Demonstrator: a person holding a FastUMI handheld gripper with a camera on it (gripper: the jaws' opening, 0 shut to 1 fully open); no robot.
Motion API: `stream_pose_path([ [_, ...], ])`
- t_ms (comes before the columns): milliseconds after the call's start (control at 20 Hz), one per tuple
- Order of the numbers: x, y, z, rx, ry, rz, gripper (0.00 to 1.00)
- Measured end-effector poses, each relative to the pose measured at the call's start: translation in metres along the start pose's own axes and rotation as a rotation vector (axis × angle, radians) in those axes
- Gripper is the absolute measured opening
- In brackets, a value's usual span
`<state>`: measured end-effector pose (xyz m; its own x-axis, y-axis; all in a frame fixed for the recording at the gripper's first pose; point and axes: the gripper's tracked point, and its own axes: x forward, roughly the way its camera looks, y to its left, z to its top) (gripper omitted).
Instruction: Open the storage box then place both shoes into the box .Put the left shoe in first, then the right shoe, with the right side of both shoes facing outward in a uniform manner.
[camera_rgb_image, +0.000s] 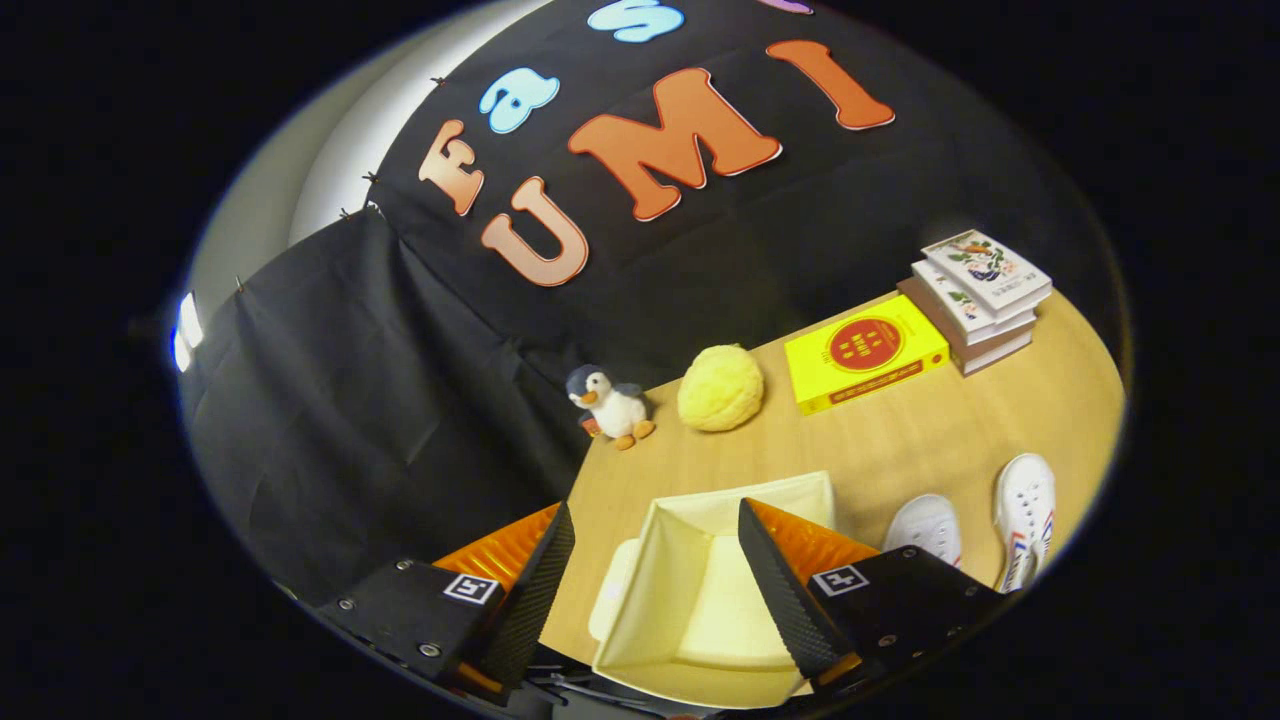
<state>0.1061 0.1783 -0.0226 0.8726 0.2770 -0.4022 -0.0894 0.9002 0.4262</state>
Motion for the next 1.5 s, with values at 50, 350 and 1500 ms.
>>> stream_pose_path([
  [50, -0.006, -0.018, 0.001, -0.016, -0.005, -0.034, 0.98],
  [350, -0.034, -0.122, -0.028, -0.014, 0.075, -0.208, 0.96],
  [1500, 0.024, -0.248, -0.183, -0.159, 0.565, -0.339, 0.26],
])
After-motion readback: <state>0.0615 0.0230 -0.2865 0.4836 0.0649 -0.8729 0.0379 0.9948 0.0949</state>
